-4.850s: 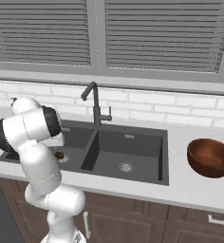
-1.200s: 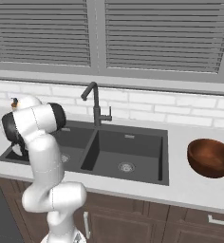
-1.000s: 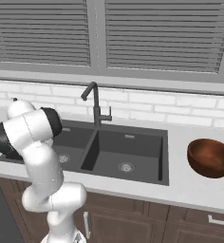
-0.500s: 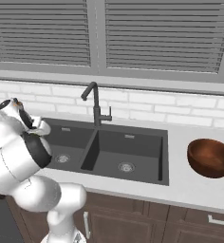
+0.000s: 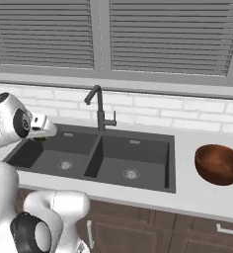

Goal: Pick the mushroom from the sink and place it in the bowl. Then pick the bowl and place it in the microwave. Then close the microwave door and press the start button.

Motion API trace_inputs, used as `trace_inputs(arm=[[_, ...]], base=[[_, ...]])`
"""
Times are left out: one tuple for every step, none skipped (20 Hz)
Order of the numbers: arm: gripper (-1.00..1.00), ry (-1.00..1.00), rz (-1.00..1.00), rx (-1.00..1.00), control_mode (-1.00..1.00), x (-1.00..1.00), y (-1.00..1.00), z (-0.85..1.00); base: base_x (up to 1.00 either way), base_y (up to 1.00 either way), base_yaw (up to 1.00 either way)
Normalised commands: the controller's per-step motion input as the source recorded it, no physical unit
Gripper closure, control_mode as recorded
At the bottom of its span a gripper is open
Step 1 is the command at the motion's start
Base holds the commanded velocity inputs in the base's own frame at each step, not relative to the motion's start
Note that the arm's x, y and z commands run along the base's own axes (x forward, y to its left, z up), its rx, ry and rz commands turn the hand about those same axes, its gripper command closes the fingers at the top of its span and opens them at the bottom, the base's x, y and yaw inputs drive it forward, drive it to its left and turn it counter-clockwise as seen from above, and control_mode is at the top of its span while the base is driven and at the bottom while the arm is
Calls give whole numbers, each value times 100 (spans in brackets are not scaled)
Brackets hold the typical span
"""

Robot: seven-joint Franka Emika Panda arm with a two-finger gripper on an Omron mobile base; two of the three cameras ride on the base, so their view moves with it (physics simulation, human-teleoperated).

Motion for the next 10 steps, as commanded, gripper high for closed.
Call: trace_inputs(arm=[[100, -14, 0, 7, -100, -81, -100, 34], [100, -11, 0, 7, -100, -85, -100, 31], [100, -8, 0, 4, -100, -77, -100, 24], [100, -3, -4, 7, -100, -63, -100, 17], [100, 0, -7, 6, -100, -58, -100, 15], [100, 0, -12, 5, -100, -44, -100, 21], [100, 0, -15, 3, -100, -35, -100, 22], [100, 0, -16, 1, -100, -33, -100, 25], [100, 0, -21, 1, -100, -15, -100, 34], [100, 0, -24, 5, -100, -6, -100, 34]], base=[[0, 0, 0], [0, 0, 0], [0, 0, 0], [0, 0, 0], [0, 0, 0], [0, 0, 0], [0, 0, 0], [0, 0, 0], [0, 0, 0], [0, 0, 0]])
